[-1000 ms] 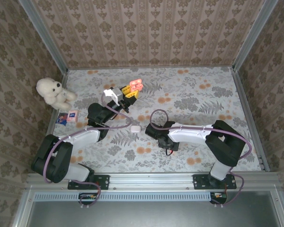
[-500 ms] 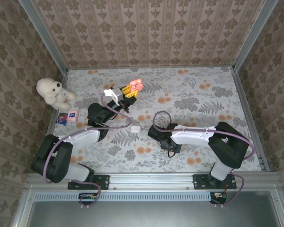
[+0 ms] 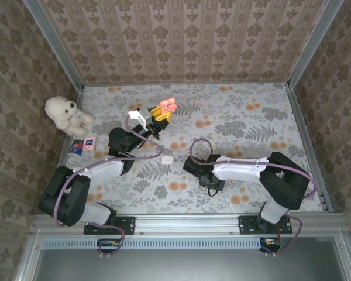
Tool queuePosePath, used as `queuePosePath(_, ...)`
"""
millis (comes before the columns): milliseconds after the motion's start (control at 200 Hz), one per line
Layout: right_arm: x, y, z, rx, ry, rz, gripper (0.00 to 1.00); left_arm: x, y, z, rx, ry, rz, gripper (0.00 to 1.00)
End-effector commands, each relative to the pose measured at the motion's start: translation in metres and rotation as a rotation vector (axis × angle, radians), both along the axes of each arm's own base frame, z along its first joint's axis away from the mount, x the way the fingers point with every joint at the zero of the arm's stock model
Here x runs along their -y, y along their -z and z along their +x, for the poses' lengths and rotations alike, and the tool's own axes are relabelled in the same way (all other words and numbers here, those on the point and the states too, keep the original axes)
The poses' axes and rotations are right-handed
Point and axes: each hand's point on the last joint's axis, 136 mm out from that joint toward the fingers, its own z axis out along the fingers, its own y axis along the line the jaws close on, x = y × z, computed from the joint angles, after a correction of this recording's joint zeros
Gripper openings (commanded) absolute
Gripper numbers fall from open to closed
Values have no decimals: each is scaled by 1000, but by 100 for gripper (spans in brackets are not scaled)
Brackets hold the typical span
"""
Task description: Insert wireless bluetooth earbuds into charging case
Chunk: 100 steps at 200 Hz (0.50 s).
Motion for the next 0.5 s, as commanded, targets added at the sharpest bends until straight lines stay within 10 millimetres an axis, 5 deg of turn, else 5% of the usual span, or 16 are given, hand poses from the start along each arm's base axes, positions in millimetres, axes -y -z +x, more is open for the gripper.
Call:
queuePosePath(0,2,1,-6,-3,10,9,44,0,-13,-1,47,-2,-20,0)
queuePosePath(495,1,7,-9,0,26,45,37,1,-12,0,45,-5,-20,0)
